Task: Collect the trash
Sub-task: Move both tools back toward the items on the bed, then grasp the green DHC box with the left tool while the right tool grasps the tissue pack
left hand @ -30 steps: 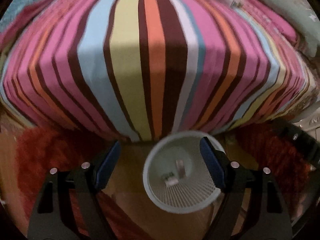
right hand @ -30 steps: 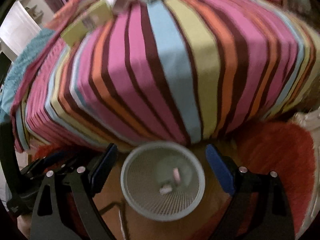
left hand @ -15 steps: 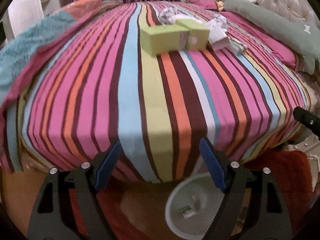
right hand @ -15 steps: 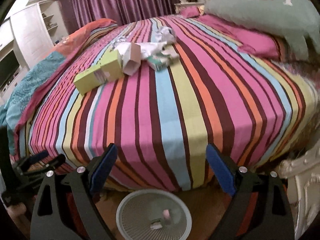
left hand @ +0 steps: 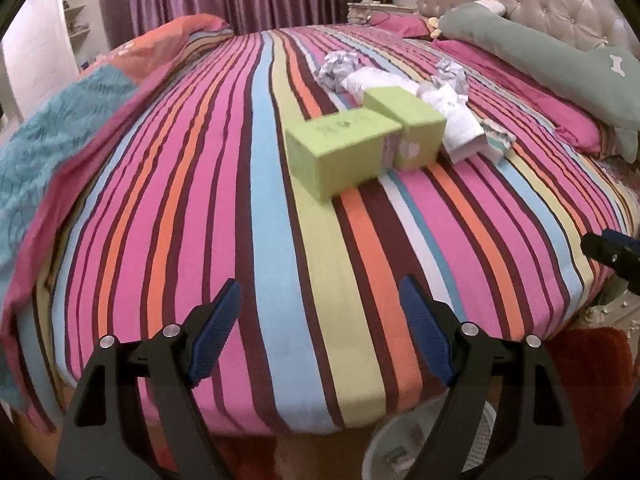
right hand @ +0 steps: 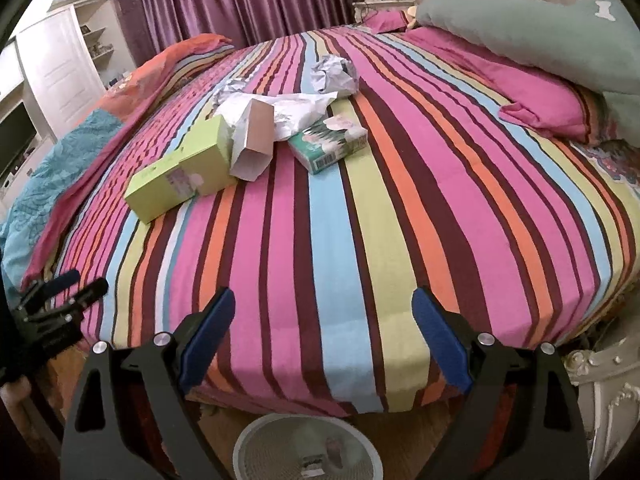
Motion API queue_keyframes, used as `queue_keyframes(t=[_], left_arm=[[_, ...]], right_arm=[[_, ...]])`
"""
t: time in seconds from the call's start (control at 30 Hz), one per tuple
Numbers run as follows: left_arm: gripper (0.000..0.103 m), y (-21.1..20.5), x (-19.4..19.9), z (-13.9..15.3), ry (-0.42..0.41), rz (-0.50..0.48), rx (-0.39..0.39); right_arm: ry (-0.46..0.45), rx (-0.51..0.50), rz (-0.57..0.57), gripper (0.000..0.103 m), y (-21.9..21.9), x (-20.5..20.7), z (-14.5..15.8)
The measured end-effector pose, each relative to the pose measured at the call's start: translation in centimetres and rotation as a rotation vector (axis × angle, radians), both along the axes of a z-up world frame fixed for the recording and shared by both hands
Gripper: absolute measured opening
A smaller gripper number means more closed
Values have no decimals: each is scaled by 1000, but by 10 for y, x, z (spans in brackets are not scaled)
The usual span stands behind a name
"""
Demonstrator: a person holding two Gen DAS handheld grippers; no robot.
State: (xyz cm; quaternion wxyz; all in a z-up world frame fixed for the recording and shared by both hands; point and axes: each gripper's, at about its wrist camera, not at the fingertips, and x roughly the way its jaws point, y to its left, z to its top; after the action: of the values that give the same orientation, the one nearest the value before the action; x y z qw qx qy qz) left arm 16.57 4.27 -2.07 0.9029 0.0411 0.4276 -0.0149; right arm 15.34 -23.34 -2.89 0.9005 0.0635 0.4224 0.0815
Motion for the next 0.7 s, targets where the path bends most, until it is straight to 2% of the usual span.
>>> queue_keyframes(t=[0.23, 0.4, 0.6, 0.7], left_arm=[[79, 10, 43, 4, 2, -74, -42], [79, 4, 71, 1, 7, -134, 18], [79, 0, 96, -2, 28, -190, 24], [79, -1, 106, -6, 38, -207, 54]], right_arm=[[18, -14, 6, 86, 1, 26, -3], [26, -16, 8, 86, 4, 45, -3], [30, -28, 29, 86, 14, 64, -3], [24, -52, 48, 86, 19, 73, -2]])
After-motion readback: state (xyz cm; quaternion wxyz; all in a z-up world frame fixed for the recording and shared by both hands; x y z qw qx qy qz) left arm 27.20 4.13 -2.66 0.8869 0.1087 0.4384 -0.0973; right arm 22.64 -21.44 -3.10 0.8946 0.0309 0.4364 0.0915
